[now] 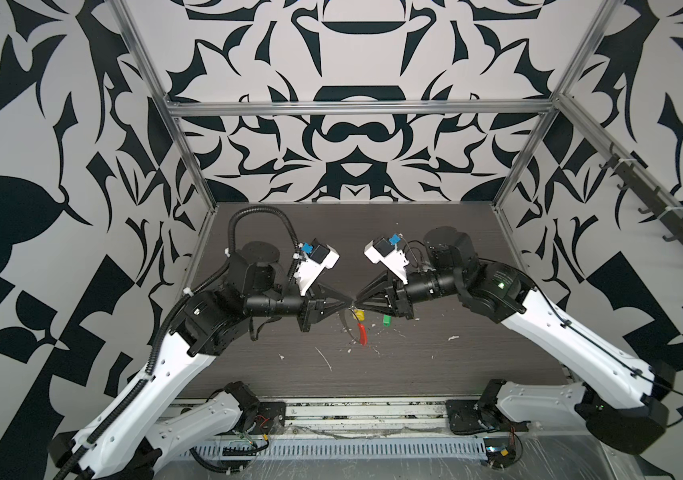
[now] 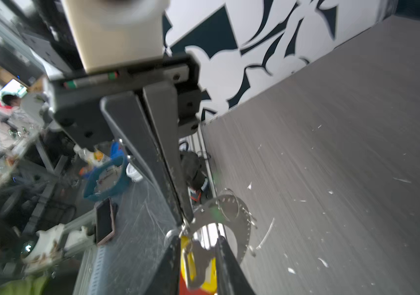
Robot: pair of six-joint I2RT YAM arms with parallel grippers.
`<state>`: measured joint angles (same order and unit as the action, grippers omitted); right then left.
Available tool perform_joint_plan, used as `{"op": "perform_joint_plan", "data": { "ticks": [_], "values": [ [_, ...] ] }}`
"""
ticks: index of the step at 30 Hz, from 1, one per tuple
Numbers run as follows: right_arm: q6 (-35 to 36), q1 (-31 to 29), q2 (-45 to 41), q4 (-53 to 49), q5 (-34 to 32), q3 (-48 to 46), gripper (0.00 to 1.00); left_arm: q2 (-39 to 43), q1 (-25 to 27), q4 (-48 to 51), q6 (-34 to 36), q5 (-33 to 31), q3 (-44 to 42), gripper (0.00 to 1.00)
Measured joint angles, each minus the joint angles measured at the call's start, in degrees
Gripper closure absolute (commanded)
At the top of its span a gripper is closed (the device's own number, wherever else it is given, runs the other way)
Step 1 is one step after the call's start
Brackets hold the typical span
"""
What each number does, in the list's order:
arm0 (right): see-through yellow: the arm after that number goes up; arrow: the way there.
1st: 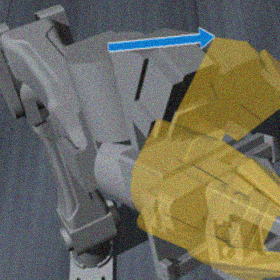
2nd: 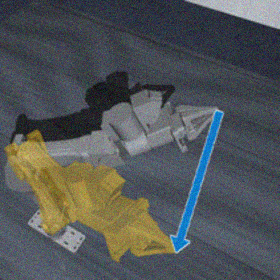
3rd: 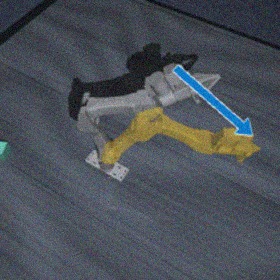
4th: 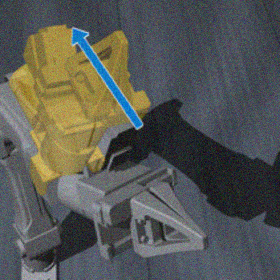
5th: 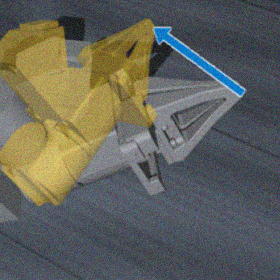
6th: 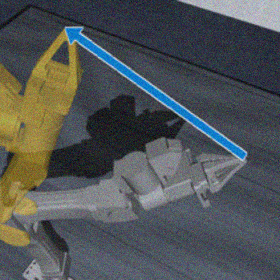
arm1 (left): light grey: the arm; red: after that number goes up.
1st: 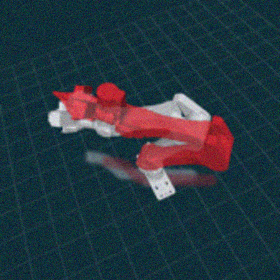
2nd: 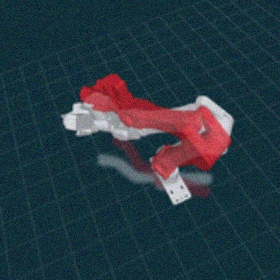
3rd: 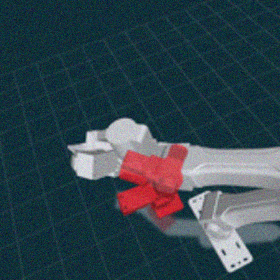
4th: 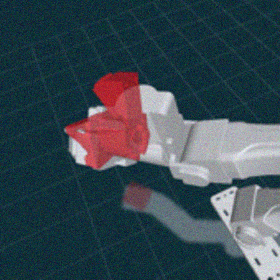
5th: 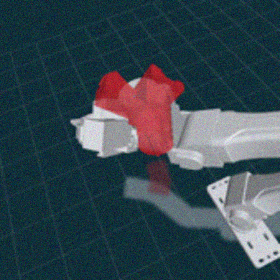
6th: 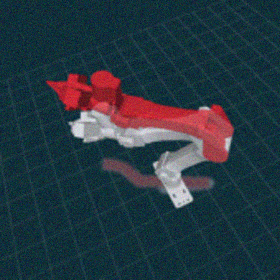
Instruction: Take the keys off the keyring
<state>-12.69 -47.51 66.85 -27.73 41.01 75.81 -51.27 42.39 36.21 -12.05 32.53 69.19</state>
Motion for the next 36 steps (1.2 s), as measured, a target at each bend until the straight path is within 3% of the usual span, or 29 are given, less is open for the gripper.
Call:
{"op": "perform_joint_plan", "data": {
  "ticks": [11, 21, 36],
  "values": [
    [-2.71, -0.52, -10.49, 15.41, -8.98, -12.39, 0.57, 5.64, 0.0, -11.08, -1.57, -2.8, -6.69, 1.0],
    [-0.7, -4.96, -10.47, 16.85, -15.78, -15.85, 0.52, 8.92, 0.0, -19.65, -3.69, -5.73, -10.36, 1.0],
    [5.66, -10.64, -6.21, 17.46, -23.91, -13.35, 0.51, 7.43, 0.0, -20.98, -5.27, -4.7, -10.36, 1.0]
  ]
}}
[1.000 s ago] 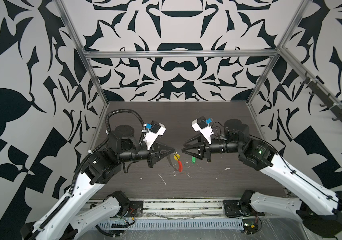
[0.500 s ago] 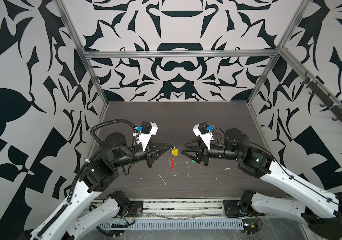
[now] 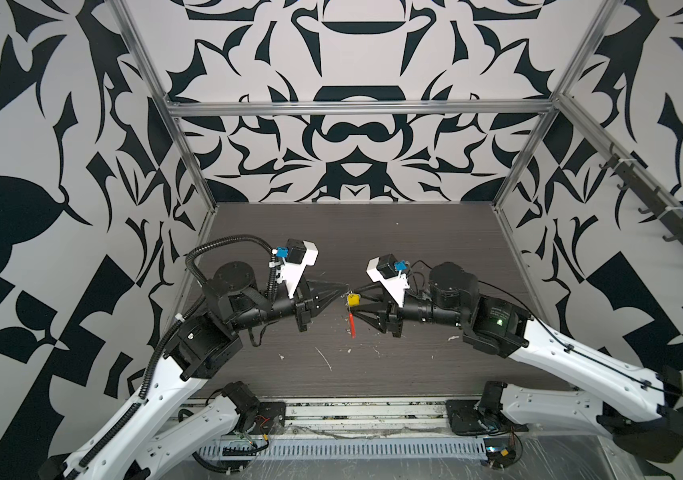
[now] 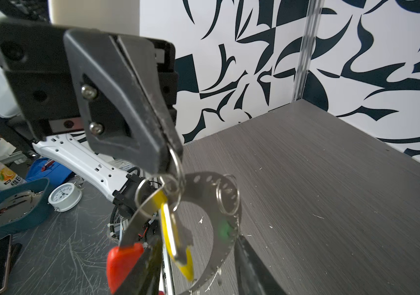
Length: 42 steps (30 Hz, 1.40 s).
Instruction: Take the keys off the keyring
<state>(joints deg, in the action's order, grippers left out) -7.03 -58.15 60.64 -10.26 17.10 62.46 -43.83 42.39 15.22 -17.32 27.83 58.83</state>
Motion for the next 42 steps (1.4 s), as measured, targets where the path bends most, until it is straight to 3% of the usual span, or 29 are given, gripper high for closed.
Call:
{"op": "perform_joint_plan", "data": {
  "ticks": [4, 11, 17, 42],
  "values": [
    [0.81, -0.07, 0.15, 0.31, -0.48, 1.18, 0.54, 0.0, 0.0, -0.02, -0.22, 0.17, 0.0, 1.0],
    [1.44, -0.37, 0.17, 0.94, -0.33, 2.49, 0.68, 0.26, 0.0, -0.26, -0.5, -0.26, -0.31, 1.0],
    [1.46, -0.83, 0.2, 0.9, -0.02, 2.49, 0.99, 0.81, 0.0, -0.94, -0.94, -1.33, -1.11, 1.0],
    [0.11, -3.02, 4.09, 2.89, 1.77, 2.47, 1.0, 4.48, 0.0, -6.58, -3.93, -6.14, -5.97, 1.0]
  ]
}}
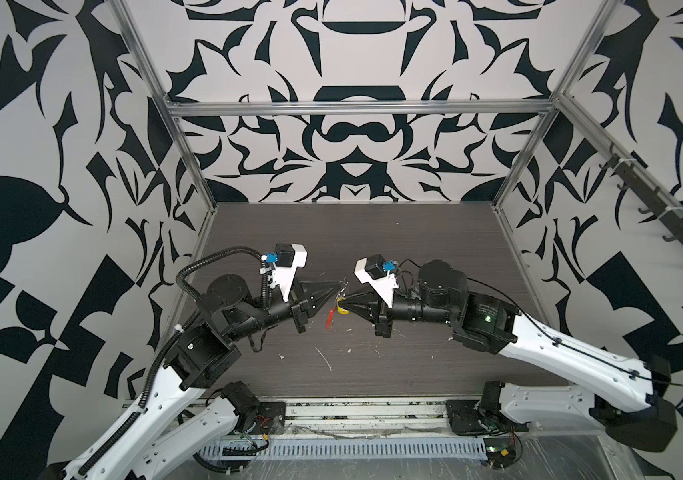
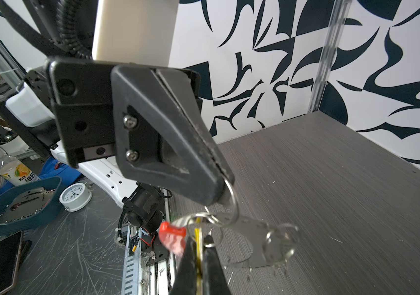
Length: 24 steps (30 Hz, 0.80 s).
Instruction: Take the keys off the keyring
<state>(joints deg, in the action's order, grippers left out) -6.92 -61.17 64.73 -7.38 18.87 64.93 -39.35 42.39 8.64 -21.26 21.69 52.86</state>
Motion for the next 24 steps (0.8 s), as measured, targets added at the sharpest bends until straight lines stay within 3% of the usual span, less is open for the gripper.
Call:
{"op": "perform_joint_plan", "data": {
  "ticks": [24],
  "values": [
    [-3.48, -0.28, 3.72, 7.37, 1.38, 0.0, 1.0, 0.37, -0.07, -3.54, -1.46, -1.97, -2.16, 1.0]
  ]
}}
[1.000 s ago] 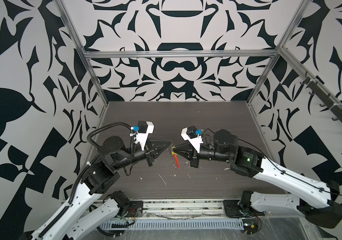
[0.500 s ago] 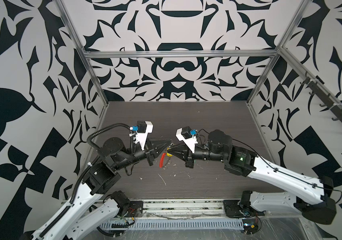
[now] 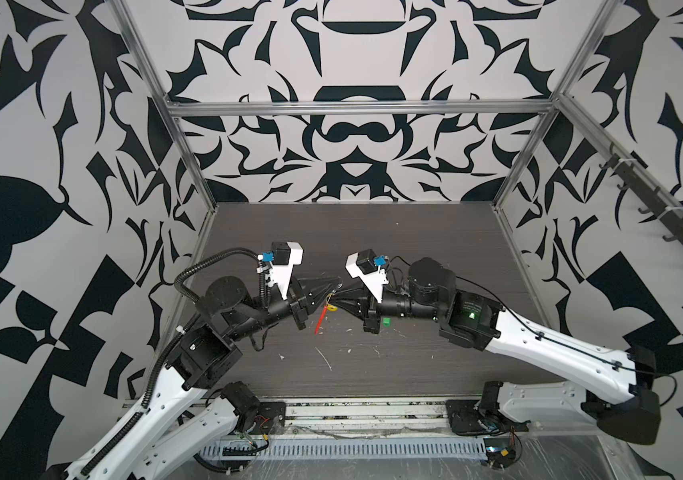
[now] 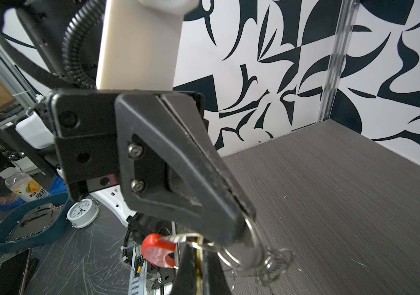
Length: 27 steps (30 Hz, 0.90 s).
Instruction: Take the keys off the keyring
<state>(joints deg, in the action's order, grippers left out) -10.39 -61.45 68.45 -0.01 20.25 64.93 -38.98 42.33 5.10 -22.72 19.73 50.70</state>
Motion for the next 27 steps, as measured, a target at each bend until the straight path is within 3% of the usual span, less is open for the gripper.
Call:
{"op": "perform_joint_plan", "data": {
  "ticks": [20, 27],
  "values": [
    [-4.7, -0.68, 5.9, 9.29, 2.71, -0.83, 1.0, 0.79, -0.2, -6.14, -1.66, -3.13, -2.84, 1.0],
    [-4.63, -0.87, 2.49, 7.78, 2.4, -1.86, 1.0, 2.64, -0.15, -4.28, -0.66, -4.66, -2.84, 1.0]
  ]
}}
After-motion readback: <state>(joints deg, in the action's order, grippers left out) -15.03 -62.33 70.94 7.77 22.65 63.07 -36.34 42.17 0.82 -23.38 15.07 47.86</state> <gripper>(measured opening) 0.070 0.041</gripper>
